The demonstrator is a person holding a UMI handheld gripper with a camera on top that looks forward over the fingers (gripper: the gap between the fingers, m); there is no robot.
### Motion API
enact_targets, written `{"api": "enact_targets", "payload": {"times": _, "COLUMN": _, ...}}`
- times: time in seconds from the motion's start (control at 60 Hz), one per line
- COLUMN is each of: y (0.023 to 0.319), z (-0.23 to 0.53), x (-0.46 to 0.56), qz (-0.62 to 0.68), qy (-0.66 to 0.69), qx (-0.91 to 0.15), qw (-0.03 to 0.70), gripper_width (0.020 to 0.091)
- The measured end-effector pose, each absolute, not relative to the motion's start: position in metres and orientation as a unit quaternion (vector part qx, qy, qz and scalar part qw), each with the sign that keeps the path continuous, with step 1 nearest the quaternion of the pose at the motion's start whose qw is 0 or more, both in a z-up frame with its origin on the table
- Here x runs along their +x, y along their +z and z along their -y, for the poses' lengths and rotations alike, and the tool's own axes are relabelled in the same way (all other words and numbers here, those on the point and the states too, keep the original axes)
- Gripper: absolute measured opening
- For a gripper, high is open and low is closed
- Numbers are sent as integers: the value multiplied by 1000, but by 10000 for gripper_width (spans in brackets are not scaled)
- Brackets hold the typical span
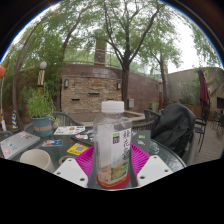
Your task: Pour water
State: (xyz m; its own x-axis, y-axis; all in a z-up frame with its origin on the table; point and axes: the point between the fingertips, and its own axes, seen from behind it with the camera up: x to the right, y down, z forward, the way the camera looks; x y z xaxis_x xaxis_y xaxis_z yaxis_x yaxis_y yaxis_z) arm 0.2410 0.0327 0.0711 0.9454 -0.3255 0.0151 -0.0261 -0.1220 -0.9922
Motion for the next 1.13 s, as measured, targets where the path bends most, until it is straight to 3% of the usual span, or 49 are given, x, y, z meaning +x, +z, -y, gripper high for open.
{"api": "enact_targets", "payload": {"times": 0.267, "y": 79, "z": -17, "x": 247, "qz": -126, "qy": -122, "qx": -740, "qw": 650, "gripper_width": 522}}
{"api": "enact_targets", "payload": {"times": 0.283, "y": 79, "z": -18, "x": 247, "qz": -127, "qy": -121, "qx": -740, "qw": 650, "gripper_width": 569}}
{"api": "enact_targets", "payload": {"times": 0.367, "y": 75, "z": -20, "x": 236, "qz": -126, "qy": -113, "qx": -743, "qw": 648, "gripper_width": 651}}
{"api": "enact_targets", "payload": {"times": 0.467, "y": 68, "z": -7, "x": 228, "qz": -136, "qy": -83, "qx": -768, "qw": 620, "gripper_width": 837}}
{"api": "enact_targets", "payload": {"times": 0.5, "y": 72, "z": 1, "x": 222, "qz": -138, "qy": -76, "qx": -767, "qw": 622, "gripper_width": 857}}
{"api": "enact_targets", "payload": {"times": 0.8, "y": 118, "z": 129, "x": 175, "qz": -105, "qy": -114, "qx": -784, "qw": 601, "gripper_width": 844}}
{"api": "enact_targets", "payload": {"times": 1.133, "y": 167, "z": 282, "x": 103, "qz": -89, "qy": -110, "qx": -758, "qw": 636, "gripper_width": 838}}
